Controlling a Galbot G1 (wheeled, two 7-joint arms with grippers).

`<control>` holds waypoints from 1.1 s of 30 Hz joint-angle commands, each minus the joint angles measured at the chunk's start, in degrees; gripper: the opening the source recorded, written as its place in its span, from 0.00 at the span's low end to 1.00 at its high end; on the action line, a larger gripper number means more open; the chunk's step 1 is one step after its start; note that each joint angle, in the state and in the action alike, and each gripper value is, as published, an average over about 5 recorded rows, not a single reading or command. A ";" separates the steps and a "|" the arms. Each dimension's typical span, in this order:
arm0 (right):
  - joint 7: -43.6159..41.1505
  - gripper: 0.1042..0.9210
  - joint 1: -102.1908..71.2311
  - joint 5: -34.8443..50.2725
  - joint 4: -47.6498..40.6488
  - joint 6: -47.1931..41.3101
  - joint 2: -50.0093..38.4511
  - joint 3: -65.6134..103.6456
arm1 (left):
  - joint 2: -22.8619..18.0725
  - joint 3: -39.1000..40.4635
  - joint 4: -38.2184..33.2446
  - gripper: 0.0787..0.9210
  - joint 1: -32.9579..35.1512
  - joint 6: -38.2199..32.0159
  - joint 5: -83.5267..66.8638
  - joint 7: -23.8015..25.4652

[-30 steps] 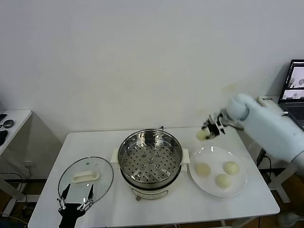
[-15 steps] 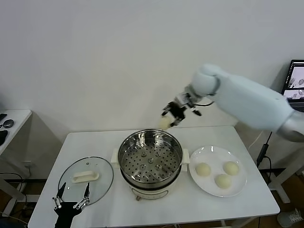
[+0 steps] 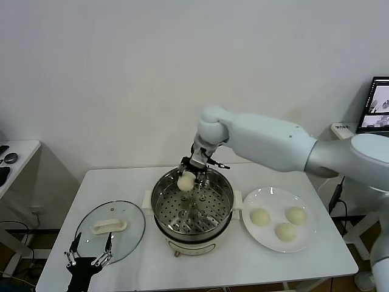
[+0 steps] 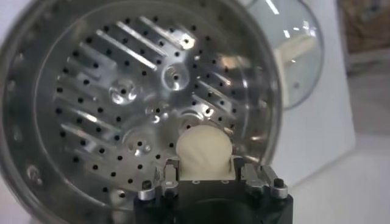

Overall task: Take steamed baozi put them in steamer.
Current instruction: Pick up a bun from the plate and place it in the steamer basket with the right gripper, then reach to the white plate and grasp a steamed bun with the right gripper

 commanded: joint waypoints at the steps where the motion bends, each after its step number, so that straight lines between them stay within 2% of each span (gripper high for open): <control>1: 1.76 0.52 -3.01 -11.88 -3.73 8.49 3.57 -0.95 | 0.03 -0.09 0.11 0.88 -0.05 0.00 -0.01 -0.02; 8: 3.11 0.56 -5.52 -15.93 -6.40 10.33 3.58 1.06 | 0.05 -0.13 0.38 0.88 -0.29 0.01 -0.01 -0.02; 13: 4.33 0.68 -6.55 -17.57 -8.12 11.48 3.74 2.76 | -0.06 -0.25 0.39 0.88 -0.37 0.01 0.01 -0.05; 17: 5.11 0.81 -5.71 -13.54 -7.22 11.11 2.95 3.56 | -0.13 -0.47 0.22 0.88 -0.23 0.01 0.02 -0.06; 20: 3.46 0.87 -2.76 -5.19 -3.40 7.31 0.81 2.81 | -0.09 -0.58 0.09 0.88 -0.16 0.04 0.02 -0.07; 23: 0.80 0.88 2.06 4.86 2.56 -4.19 -3.36 1.27 | 0.01 -0.69 -0.19 0.88 -0.13 0.07 -0.04 -0.05; 28: -2.01 0.88 9.49 21.73 13.51 -37.61 -13.42 -0.93 | 0.46 -1.07 -0.67 0.88 -0.22 0.00 -0.29 -0.07; 33: -3.54 0.88 12.65 24.08 18.70 -49.01 -21.62 -1.87 | 1.12 -1.13 -1.08 0.88 -0.46 -0.15 -0.44 -0.01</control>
